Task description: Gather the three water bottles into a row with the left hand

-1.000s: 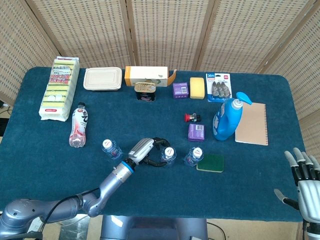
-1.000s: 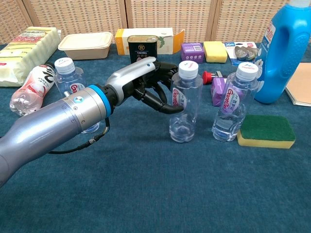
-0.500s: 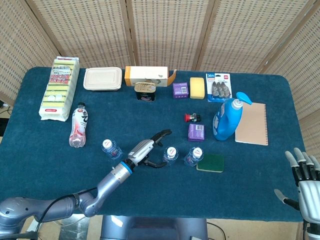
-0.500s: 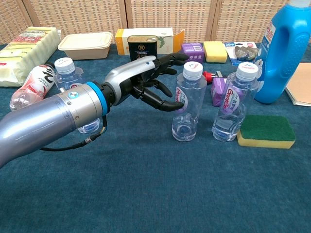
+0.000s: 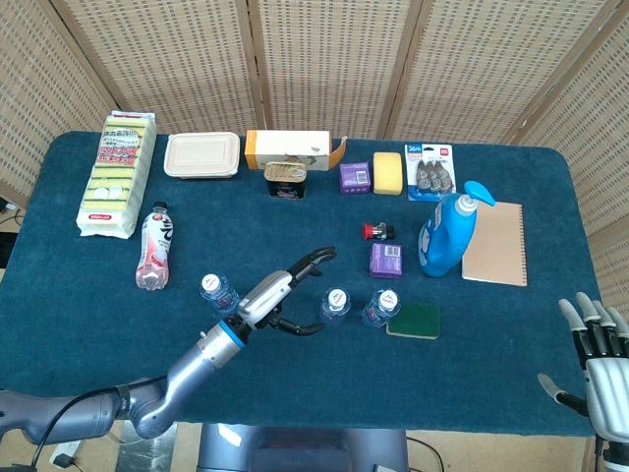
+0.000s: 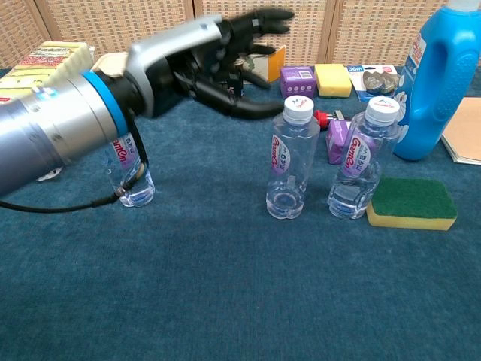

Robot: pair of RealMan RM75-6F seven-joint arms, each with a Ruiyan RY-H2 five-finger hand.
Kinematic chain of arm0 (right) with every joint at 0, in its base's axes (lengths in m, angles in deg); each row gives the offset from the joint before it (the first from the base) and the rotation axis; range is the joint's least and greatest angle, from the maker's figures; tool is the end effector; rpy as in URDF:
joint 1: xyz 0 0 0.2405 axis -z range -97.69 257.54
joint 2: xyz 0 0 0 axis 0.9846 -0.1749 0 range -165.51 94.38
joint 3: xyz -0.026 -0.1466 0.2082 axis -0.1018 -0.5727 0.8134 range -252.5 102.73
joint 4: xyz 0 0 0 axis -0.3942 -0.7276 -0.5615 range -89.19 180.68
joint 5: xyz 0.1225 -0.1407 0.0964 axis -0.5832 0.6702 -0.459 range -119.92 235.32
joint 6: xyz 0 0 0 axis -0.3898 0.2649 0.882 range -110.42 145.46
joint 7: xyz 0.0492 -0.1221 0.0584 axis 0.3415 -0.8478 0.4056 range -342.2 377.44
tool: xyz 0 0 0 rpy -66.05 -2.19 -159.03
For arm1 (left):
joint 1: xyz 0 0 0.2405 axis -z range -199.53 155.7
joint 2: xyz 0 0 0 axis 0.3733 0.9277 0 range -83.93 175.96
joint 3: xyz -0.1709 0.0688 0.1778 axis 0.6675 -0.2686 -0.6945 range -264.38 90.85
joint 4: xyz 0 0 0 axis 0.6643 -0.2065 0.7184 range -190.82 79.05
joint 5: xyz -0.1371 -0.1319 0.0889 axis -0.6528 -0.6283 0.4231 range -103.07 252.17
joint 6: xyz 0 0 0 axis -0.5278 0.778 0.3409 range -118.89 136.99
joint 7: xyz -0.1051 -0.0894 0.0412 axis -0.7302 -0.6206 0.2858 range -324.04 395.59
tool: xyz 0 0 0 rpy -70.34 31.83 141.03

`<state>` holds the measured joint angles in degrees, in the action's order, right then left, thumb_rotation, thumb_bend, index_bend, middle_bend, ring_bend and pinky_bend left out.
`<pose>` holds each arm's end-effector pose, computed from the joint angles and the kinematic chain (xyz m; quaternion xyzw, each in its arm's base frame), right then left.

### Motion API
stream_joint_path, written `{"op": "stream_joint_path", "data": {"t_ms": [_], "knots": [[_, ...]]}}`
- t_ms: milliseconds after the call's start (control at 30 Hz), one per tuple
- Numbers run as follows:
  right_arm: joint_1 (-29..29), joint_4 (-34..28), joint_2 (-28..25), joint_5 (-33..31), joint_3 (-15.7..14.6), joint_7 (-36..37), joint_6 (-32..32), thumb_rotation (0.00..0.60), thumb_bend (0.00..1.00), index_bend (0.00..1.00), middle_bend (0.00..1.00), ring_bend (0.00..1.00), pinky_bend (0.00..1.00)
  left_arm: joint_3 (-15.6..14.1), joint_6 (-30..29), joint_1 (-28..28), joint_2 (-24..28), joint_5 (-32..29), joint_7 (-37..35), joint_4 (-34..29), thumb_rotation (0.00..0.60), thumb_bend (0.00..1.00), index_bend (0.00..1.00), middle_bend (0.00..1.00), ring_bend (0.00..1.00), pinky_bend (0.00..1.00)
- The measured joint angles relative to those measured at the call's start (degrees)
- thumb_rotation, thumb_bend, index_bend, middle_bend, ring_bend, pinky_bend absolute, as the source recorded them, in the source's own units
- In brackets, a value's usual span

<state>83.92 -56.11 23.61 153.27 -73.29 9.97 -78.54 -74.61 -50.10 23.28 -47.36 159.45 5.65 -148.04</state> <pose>-0.2775 -0.1288 0.1864 0.5859 -0.3327 0.4096 0.6150 -0.0419 0.2980 -0.0260 -0.6046 -0.5457 -0.5781 0.0509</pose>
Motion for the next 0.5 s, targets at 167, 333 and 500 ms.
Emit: {"op": "stream_joint_path", "data": {"t_ms": [167,333,500], "knots": [[0.03,-0.09,0.04,0.32,-0.15,-0.22,0.01,0.600,0.16,0.00,0.00,0.00,0.00,0.77,-4.31,-2.33,7.90,1.60,3.70,-8.48,0.600,0.17,0.00,0.00,0.00,0.12],[0.07,-0.20,0.06,0.55,-0.26,-0.37,-0.01,0.600,0.16,0.00,0.00,0.00,0.00,1.24,-8.66,-5.95,17.80,2.90,6.52,-15.09,0.600,0.16,0.00,0.00,0.00,0.12],[0.09,-0.46,0.06,0.94,-0.41,-0.65,-0.01,0.600,0.16,0.00,0.00,0.00,0.00,-0.03,-13.25,-11.14,26.84,4.98,5.48,-16.49,0.600,0.13,0.00,0.00,0.00,0.10]]}}
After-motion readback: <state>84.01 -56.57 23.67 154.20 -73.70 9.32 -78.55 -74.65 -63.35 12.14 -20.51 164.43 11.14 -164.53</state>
